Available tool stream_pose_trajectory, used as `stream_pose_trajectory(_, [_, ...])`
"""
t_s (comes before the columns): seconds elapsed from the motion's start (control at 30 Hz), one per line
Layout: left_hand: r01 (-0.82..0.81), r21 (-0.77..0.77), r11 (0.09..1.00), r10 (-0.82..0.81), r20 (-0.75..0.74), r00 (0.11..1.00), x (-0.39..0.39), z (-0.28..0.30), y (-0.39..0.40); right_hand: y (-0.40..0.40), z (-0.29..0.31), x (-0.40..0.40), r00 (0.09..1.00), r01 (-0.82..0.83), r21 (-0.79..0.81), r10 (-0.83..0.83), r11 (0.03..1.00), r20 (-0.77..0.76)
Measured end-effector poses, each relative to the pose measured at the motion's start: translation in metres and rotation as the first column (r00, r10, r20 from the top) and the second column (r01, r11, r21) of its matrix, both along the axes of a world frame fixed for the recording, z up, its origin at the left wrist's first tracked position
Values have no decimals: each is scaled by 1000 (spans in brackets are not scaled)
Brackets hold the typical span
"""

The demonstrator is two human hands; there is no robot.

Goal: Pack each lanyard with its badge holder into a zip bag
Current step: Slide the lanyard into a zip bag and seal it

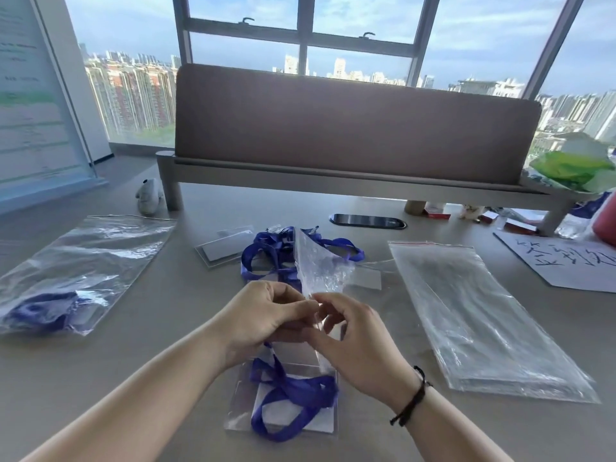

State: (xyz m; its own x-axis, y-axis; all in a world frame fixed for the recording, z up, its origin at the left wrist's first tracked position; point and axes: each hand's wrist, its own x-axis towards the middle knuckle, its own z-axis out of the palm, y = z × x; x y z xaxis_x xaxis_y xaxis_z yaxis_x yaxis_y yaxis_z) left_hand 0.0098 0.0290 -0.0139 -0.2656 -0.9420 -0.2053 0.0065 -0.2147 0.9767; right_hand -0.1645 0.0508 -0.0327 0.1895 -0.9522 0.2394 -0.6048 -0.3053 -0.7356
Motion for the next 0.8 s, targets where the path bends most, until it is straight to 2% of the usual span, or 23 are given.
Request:
stream_pose_trajectory(0.13, [-40, 5, 999, 40, -36, 999, -5, 4, 3, 0, -1, -3, 998, -1, -84, 6, 996, 68])
stream_pose_trajectory(0.3, [-112, -2, 994, 112, -75, 991, 2, 4, 3, 4, -1, 0, 998, -52, -110, 49, 993, -33])
stream_pose_trajectory(0.43, [-149, -11, 989, 148, -67, 987, 4, 2, 4, 7, 2, 0, 998, -55, -133, 55, 990, -1])
stream_pose_trajectory(0.6, [-160, 6, 987, 159, -108, 981, 6, -1, 4, 5, 3, -1, 994, 39, -112, -27, 993, 103])
stream_pose_trajectory(0.8, [-129, -62, 990, 128, -22, 992, 9, -4, 3, 2, 3, -6, 963, 239, -224, -202, 945, 177])
